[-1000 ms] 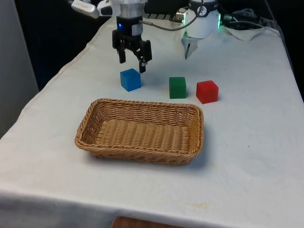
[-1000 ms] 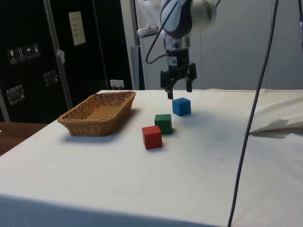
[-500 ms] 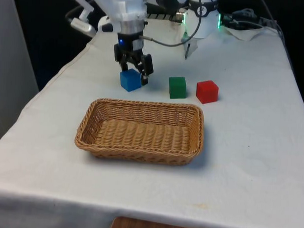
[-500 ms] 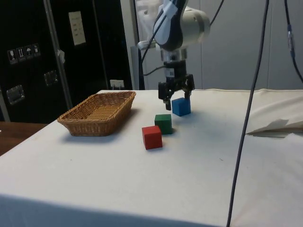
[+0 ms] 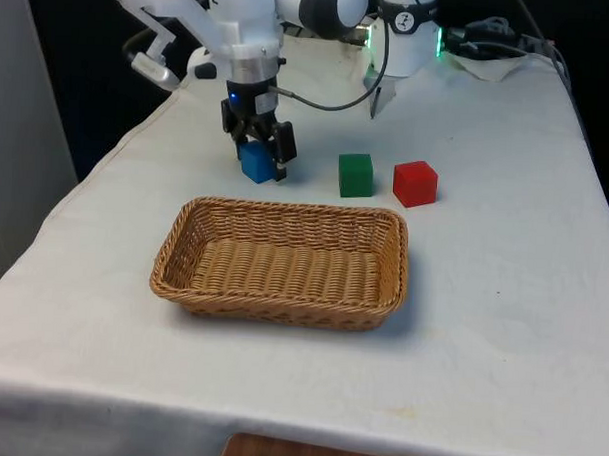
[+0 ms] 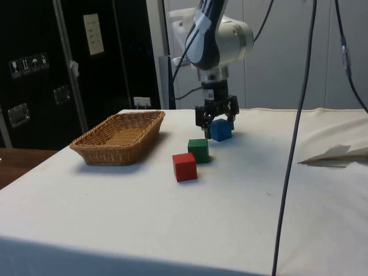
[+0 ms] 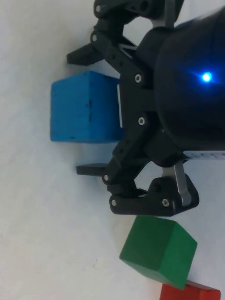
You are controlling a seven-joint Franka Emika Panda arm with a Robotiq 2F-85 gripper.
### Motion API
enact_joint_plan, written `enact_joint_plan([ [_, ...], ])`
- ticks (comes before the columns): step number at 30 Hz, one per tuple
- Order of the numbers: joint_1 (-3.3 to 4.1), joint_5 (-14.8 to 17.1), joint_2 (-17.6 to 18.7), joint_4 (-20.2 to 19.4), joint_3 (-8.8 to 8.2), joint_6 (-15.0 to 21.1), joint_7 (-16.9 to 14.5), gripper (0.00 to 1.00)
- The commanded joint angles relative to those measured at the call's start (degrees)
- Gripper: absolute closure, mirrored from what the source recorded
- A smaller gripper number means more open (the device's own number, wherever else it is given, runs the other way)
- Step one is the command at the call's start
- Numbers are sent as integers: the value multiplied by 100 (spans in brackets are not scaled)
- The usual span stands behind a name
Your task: Pick up the blue cube and place it into the basket.
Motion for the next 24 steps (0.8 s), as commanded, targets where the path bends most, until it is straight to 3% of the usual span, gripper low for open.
enact_joint_plan([
  [1, -63, 69, -46, -34, 34, 34, -86, 0],
  [2, -63, 69, -57, -40, 23, 40, -92, 0],
  [3, -6, 0, -6, -6, -23, 0, -11, 0],
  [4, -69, 69, -69, -52, 11, 40, -103, 0],
  [10, -52, 57, -160, -138, -92, 52, -160, 0],
  [11, -17, 0, -97, -92, -126, 0, -97, 4],
  [12, -52, 52, -166, -143, -97, 57, -166, 4],
  [14, -46, 52, -178, -160, -109, 63, -172, 21],
  [15, -46, 52, -183, -166, -115, 63, -172, 37],
  [17, -46, 46, -195, -172, -120, 63, -172, 61],
  [18, -46, 46, -195, -178, -120, 69, -172, 82],
  [19, -17, 0, -160, -132, -149, 0, -115, 93],
  [20, -46, 46, -201, -178, -120, 69, -172, 93],
  [21, -46, 40, -201, -178, -126, 69, -172, 100],
  [24, -46, 40, -201, -178, -126, 69, -172, 100],
])
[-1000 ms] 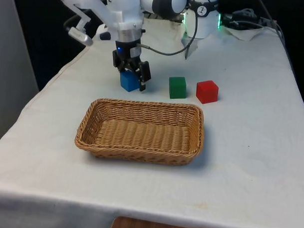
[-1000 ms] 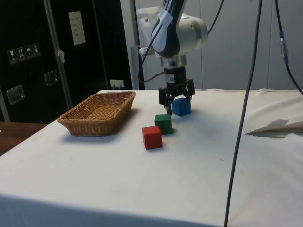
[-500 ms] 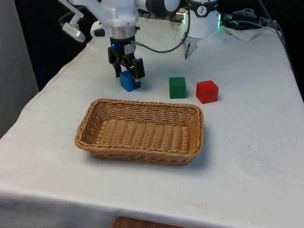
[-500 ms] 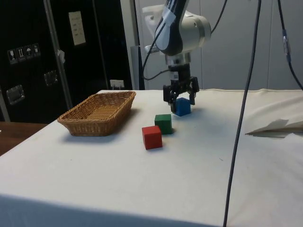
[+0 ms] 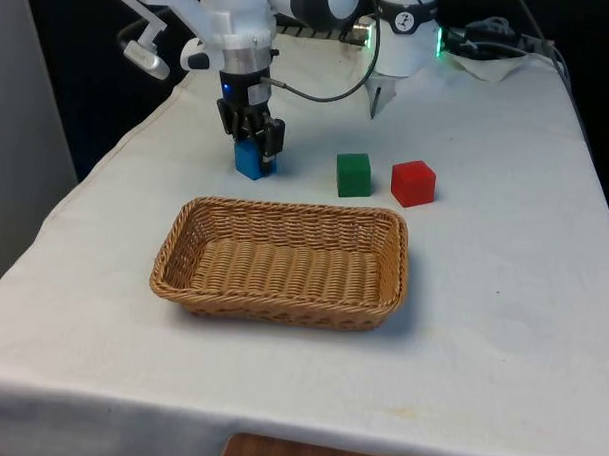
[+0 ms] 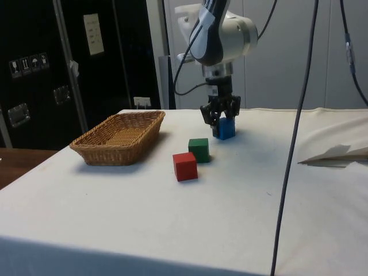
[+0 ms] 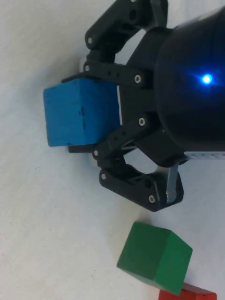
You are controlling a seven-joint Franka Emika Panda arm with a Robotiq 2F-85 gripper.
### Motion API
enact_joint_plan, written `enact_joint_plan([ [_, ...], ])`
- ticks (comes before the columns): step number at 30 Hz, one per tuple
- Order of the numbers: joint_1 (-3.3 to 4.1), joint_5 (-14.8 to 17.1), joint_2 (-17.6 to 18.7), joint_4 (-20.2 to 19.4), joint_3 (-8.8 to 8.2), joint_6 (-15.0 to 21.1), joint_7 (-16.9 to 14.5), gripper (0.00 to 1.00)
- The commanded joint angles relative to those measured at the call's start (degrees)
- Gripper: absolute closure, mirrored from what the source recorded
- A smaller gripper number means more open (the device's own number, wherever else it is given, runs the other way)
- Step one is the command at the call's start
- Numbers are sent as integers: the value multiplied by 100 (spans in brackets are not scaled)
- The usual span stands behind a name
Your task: Pick up the blue cube and place it into the basket.
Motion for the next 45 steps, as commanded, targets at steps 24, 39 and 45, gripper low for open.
enact_joint_plan([
  [24, 11, -378, -808, -46, -126, -498, 155, 100],
  [39, 40, -1031, -1467, 6, -241, -1112, 556, 100],
  [45, 34, -1255, -1713, 29, -241, -1318, 659, 100],
])
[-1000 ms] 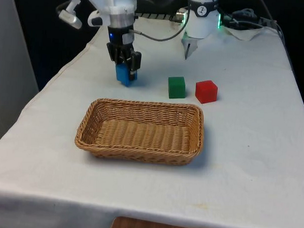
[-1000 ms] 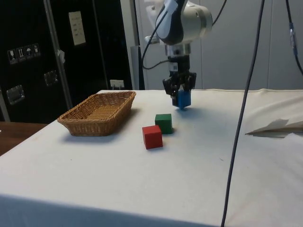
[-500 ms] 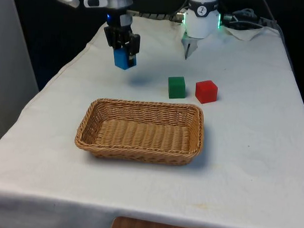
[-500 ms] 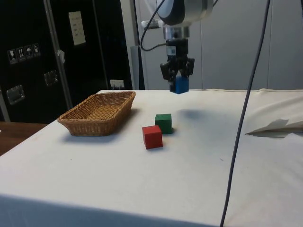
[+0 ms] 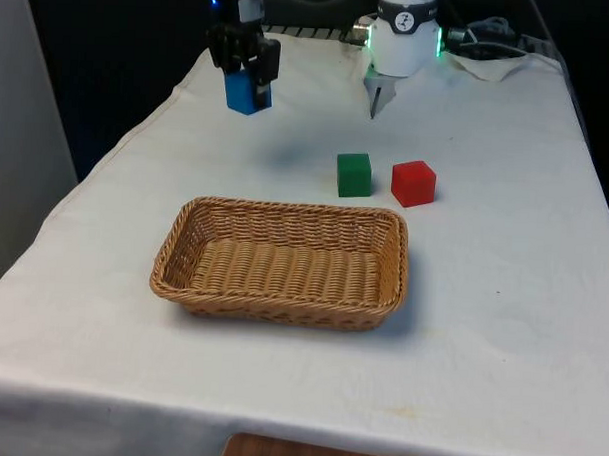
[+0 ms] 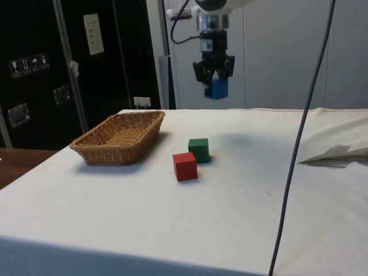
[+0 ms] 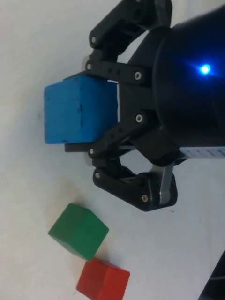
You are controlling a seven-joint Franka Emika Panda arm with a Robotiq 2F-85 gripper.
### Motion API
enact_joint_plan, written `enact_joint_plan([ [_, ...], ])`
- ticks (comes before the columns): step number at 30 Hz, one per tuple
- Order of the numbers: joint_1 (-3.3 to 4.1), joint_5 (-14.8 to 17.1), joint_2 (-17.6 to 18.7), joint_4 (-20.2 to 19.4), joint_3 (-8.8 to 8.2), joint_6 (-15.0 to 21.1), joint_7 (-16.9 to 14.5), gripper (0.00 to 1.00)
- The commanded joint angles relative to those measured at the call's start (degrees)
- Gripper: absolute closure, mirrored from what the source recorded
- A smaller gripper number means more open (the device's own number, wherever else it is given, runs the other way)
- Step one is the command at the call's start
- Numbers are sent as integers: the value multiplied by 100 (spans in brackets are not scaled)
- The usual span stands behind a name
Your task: Pick up the blue cube and place it into the basket.
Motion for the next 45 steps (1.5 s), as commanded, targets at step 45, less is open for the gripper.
enact_joint_plan([
  [45, 63, -1220, -739, 281, 92, -854, 292, 100],
])
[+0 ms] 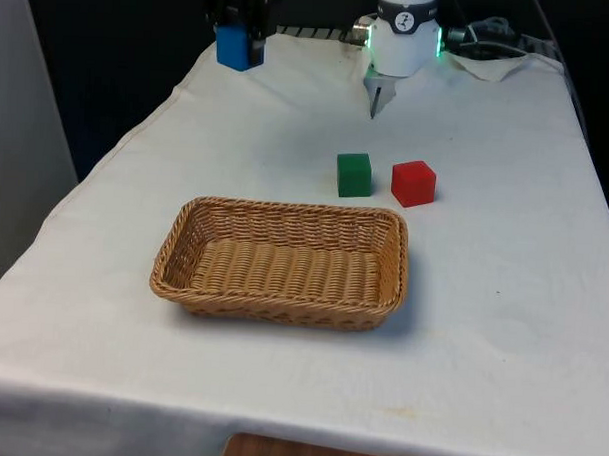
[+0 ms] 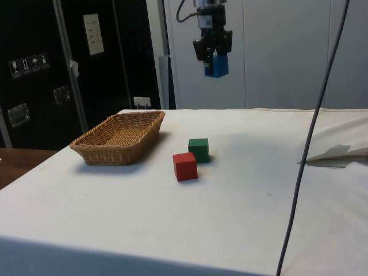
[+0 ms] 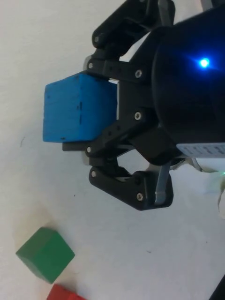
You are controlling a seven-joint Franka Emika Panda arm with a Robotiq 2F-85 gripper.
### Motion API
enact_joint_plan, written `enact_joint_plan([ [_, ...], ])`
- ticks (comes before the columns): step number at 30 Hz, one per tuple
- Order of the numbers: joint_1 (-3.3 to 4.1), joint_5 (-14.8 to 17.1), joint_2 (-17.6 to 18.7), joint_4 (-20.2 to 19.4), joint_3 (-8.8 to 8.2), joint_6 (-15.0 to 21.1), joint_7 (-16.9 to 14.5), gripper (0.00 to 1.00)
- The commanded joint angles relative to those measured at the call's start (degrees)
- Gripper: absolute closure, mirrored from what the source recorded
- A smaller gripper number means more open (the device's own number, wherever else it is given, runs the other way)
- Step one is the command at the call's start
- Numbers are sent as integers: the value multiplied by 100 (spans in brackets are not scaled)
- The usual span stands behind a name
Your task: Pick up the blue cube and place it into the basket.
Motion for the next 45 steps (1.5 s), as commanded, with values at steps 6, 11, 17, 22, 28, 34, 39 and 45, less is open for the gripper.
enact_joint_plan([
  [6, 34, 212, 160, 395, 69, -229, -155, 100],
  [11, 34, 309, 338, 625, 109, -309, -246, 100],
  [17, 34, 476, 705, 1066, 206, -418, -361, 100],
  [22, 29, 573, 968, 1398, 269, -539, -418, 100],
  [28, 23, 647, 1220, 1719, 332, -630, -476, 100],
  [34, 17, 739, 1547, 2126, 361, -739, -670, 100],
  [39, 17, 751, 1684, 2257, 372, -722, -848, 100],
  [45, 11, 773, 1925, 2510, 413, -710, -1026, 100],
])
